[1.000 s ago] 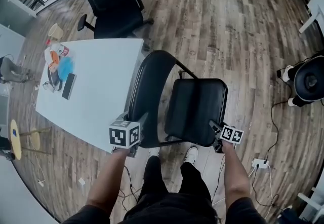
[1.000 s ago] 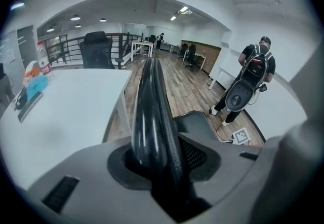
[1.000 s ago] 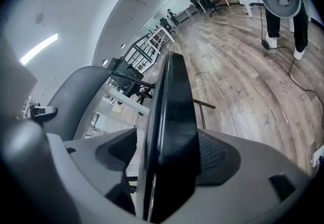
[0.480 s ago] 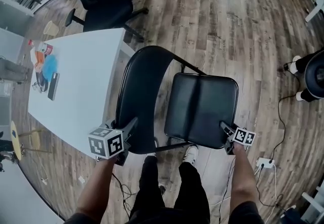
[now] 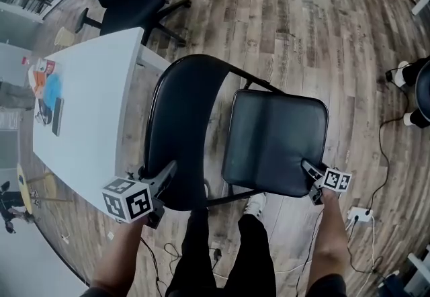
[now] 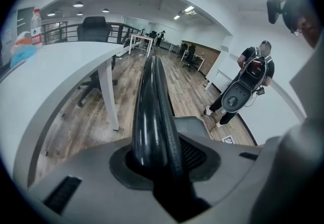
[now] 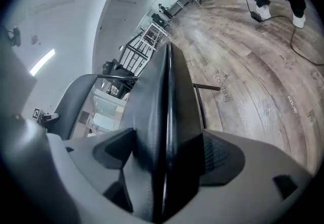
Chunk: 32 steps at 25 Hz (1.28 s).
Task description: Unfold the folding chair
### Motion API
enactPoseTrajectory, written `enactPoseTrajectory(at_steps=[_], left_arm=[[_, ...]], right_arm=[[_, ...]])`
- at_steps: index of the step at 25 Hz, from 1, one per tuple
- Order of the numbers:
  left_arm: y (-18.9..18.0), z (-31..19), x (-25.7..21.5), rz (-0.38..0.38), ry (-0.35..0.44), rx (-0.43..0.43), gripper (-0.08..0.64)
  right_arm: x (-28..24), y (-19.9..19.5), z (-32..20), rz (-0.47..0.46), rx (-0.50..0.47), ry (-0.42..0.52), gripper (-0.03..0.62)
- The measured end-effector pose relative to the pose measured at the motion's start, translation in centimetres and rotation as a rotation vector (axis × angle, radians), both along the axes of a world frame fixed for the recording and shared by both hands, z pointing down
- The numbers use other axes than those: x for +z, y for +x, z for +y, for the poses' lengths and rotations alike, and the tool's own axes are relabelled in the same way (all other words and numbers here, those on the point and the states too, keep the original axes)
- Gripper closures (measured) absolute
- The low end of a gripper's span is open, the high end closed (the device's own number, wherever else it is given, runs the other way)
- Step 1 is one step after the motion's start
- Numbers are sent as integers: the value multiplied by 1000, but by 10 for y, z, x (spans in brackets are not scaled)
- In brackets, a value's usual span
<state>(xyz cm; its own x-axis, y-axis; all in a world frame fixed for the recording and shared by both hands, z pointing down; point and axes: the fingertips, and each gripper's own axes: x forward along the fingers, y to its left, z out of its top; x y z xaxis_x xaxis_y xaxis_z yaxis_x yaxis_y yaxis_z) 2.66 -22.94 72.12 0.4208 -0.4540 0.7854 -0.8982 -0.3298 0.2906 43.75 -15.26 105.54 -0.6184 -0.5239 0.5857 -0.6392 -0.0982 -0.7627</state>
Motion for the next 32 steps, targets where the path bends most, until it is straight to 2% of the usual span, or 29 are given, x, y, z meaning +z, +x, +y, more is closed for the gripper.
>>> enactPoseTrajectory(at_steps=[8,14,16,17,19,22,24,27,30,31,32], left_arm=[[41,8,1,-7,2,15,442],[45,9,0,-15,35,22,435],[44,6,-10,-4,98,12,405],[41,3,-19,-7,148,3,355],[34,-1,-37,-46,230,-15,324],[22,0,-56,-91,263,-62,323],[16,4,-70,-108,275,-93,323],[16,10,-104,-122,337,-114,325],[28,20,-142,-58,386,-118,351],[34,21,-156,-33,410,-120,373],[39,20,-170,-13,446,-123,391]], right_arm=[[28,17,4,23,6,-13,183],[26,23,2,-19,-23,28,183],[24,33,5,-16,-22,39,183],[23,42,4,-1,-21,43,183],[14,66,-1,72,-12,74,182],[-35,91,-16,213,53,202,183],[-85,86,-26,309,73,285,183],[-161,50,-29,409,51,364,184],[-250,-10,-18,471,-10,427,192],[-283,-26,-17,520,-25,465,257],[-317,-40,-17,575,-32,511,369]])
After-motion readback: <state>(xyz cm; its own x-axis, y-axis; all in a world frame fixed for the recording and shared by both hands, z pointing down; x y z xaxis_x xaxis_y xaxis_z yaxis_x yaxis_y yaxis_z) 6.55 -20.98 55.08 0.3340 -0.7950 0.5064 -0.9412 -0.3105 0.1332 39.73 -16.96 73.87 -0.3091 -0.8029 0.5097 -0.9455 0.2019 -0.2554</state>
